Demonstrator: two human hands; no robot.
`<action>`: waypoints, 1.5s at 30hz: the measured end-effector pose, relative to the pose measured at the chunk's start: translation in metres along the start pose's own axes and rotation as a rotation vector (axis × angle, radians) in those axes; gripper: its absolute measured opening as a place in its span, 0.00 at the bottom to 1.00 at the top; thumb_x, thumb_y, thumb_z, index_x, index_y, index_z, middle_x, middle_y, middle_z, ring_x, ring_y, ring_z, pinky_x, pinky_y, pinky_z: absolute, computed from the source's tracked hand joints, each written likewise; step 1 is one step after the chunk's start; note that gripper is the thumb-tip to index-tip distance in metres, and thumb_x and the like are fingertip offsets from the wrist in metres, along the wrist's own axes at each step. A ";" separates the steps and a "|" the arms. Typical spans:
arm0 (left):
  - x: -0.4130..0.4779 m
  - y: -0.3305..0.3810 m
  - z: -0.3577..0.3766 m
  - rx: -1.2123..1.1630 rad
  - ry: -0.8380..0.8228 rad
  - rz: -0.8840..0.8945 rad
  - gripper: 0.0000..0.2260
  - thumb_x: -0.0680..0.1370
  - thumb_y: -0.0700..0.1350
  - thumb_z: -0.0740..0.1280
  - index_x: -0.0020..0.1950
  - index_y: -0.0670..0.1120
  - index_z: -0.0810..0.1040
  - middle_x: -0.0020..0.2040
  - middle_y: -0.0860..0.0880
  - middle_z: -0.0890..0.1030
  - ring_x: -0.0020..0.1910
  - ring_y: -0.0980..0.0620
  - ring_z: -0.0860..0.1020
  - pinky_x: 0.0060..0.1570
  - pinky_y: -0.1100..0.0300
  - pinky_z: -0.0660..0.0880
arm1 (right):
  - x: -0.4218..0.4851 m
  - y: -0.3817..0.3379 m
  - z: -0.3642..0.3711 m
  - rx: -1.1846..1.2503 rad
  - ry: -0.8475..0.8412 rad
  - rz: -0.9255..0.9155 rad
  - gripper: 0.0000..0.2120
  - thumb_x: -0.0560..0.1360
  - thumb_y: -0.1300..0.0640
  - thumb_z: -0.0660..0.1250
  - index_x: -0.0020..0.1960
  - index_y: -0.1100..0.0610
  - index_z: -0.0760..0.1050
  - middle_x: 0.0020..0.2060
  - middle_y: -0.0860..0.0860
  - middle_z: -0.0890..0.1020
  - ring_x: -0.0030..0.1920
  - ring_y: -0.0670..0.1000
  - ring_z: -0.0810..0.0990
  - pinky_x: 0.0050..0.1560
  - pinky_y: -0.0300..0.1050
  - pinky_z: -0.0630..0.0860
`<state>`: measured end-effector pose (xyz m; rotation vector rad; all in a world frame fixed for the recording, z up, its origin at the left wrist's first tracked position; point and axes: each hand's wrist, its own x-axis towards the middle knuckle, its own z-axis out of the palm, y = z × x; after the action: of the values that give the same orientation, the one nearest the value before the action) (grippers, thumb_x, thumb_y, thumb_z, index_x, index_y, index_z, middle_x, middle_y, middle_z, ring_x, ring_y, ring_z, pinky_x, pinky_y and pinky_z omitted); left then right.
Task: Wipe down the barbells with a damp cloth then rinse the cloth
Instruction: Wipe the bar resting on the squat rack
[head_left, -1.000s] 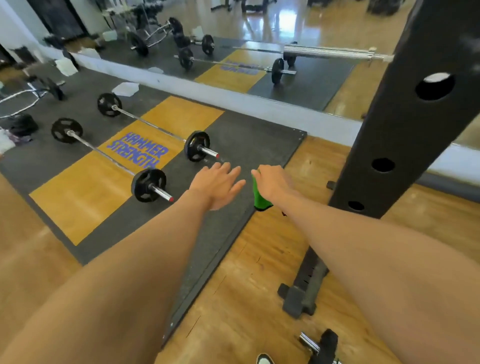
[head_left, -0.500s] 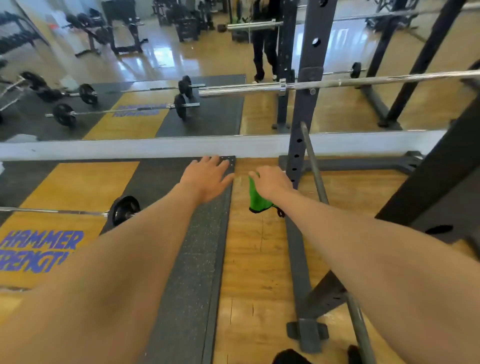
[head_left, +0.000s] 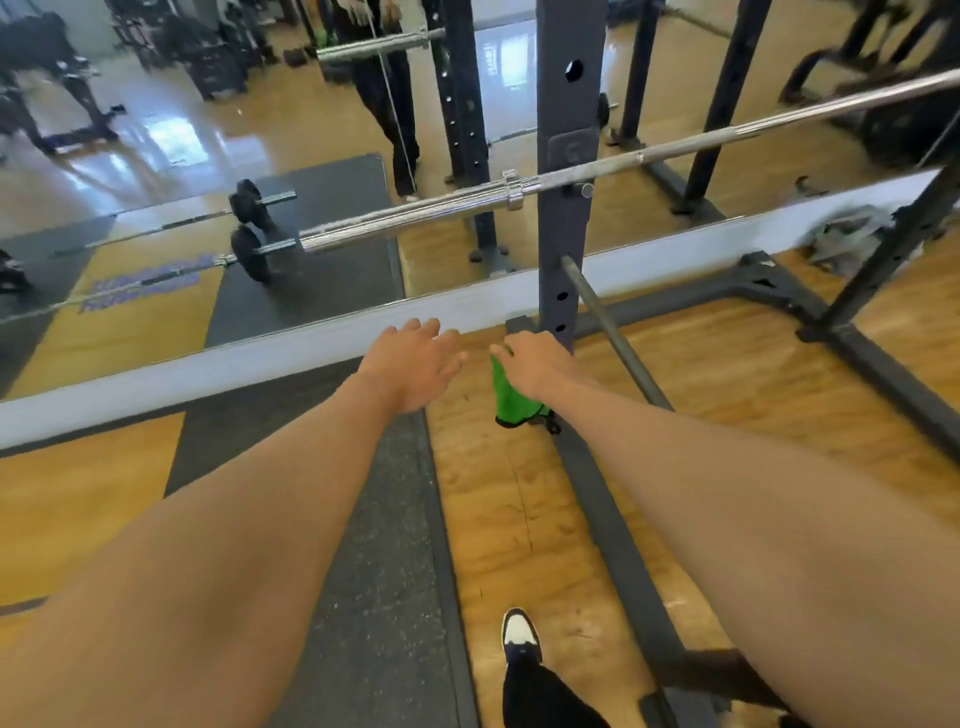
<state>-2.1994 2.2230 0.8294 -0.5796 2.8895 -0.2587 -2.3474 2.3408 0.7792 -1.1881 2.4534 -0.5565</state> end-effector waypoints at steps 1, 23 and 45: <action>0.014 -0.016 0.002 -0.001 -0.016 0.001 0.25 0.85 0.59 0.47 0.74 0.46 0.66 0.67 0.43 0.73 0.65 0.41 0.72 0.61 0.45 0.71 | 0.018 -0.008 0.002 0.008 -0.004 -0.005 0.18 0.86 0.44 0.53 0.44 0.53 0.70 0.43 0.53 0.77 0.45 0.57 0.75 0.40 0.49 0.69; 0.244 -0.364 -0.030 0.099 0.251 0.435 0.31 0.84 0.62 0.43 0.78 0.45 0.65 0.75 0.44 0.70 0.71 0.43 0.70 0.67 0.46 0.68 | 0.321 -0.218 -0.040 -0.124 0.399 -0.196 0.17 0.82 0.48 0.61 0.37 0.53 0.72 0.30 0.50 0.73 0.35 0.58 0.77 0.34 0.46 0.66; 0.501 -0.458 -0.044 0.161 0.266 0.943 0.30 0.85 0.60 0.45 0.82 0.44 0.54 0.79 0.45 0.62 0.74 0.45 0.65 0.69 0.50 0.65 | 0.526 -0.238 -0.047 -0.175 0.592 0.545 0.18 0.84 0.44 0.54 0.43 0.53 0.71 0.36 0.51 0.76 0.39 0.56 0.76 0.35 0.48 0.71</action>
<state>-2.4970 1.6149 0.8935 0.8940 2.9590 -0.4226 -2.5195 1.7942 0.8600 -0.3751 3.2046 -0.5921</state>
